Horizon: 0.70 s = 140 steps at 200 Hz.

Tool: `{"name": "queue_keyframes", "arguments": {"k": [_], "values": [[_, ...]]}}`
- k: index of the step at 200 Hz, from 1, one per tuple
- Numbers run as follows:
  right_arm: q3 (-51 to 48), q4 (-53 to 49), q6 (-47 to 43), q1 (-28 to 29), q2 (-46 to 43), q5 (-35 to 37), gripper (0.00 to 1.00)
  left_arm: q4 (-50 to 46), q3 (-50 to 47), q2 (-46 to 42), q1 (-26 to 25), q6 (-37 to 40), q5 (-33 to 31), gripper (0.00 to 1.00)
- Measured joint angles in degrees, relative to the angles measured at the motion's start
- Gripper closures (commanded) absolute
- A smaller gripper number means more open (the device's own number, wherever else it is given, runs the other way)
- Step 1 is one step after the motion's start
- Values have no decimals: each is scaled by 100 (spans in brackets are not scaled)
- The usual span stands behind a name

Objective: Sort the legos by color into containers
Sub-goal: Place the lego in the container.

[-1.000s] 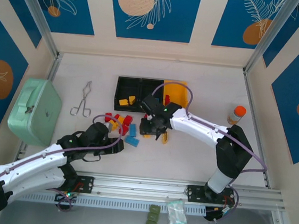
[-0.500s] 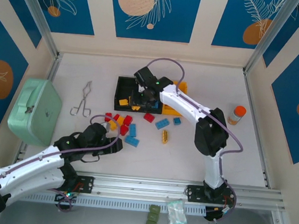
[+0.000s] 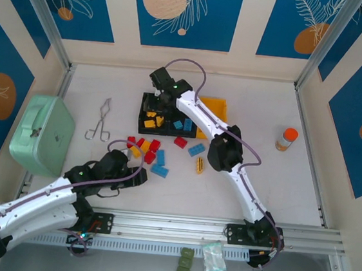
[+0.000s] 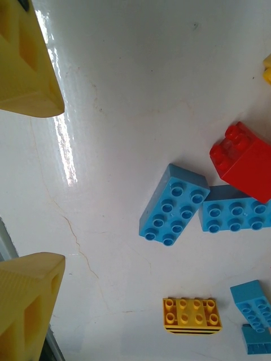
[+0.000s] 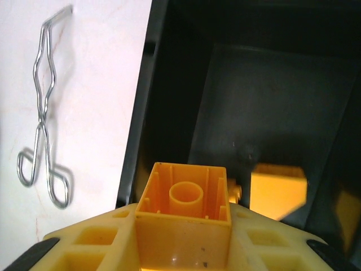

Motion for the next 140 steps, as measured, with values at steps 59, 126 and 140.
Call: {"name": "queue_keyframes", "arguments": {"k": [59,126,140], "values": [[304,-157,173,-68,293,13,52,-46,-68,-116,0,-94,-2,36],[315,-201,116,-57,214,83,50,-83,-68,-109,0,-101,-42,36],[-87,-181,35,-42,-59,173,50,-83,-66,-111,0,-101,-42,36]]}}
